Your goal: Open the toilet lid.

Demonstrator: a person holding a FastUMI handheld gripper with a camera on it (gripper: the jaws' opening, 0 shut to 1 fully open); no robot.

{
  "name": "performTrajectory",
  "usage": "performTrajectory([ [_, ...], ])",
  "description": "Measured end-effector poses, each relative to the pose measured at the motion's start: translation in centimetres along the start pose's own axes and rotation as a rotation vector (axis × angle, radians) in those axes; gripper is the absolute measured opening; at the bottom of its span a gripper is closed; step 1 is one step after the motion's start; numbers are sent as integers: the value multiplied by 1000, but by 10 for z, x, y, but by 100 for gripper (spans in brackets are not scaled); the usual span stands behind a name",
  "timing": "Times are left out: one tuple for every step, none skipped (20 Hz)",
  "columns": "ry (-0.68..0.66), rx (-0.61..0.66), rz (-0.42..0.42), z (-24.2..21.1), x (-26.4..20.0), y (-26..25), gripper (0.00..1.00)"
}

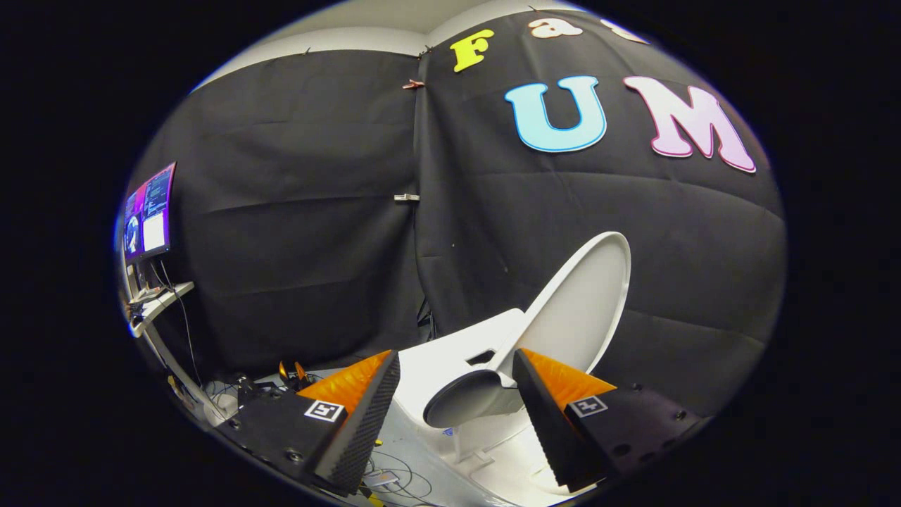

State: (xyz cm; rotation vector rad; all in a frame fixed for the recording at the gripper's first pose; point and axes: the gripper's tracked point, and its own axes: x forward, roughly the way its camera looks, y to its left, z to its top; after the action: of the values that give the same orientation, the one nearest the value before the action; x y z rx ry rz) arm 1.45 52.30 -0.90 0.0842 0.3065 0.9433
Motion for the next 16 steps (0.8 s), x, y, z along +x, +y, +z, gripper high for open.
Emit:
performTrajectory([
  [-1,-1,4,0,1,2,99],
  [-3,-2,6,1,4,3,99],
  [-8,-1,5,1,6,4,99],
  [-10,-4,6,1,9,5,99],
  [-9,-7,9,1,12,7,99],
  [-11,-10,13,1,16,9,99],
  [-8,-15,19,1,19,12,99],
  [-4,-22,22,1,23,15,99],
  [-4,-32,26,1,26,17,99],
  [1,-45,29,0,31,19,99],
  [-2,-56,31,1,35,20,99],
  [-2,-62,39,1,39,21,99],
  [2,-64,53,1,42,24,98],
  [8,-71,64,-1,46,27,98],
  [8,-76,59,0,48,24,98],
  [2,-77,51,5,51,20,99],
])
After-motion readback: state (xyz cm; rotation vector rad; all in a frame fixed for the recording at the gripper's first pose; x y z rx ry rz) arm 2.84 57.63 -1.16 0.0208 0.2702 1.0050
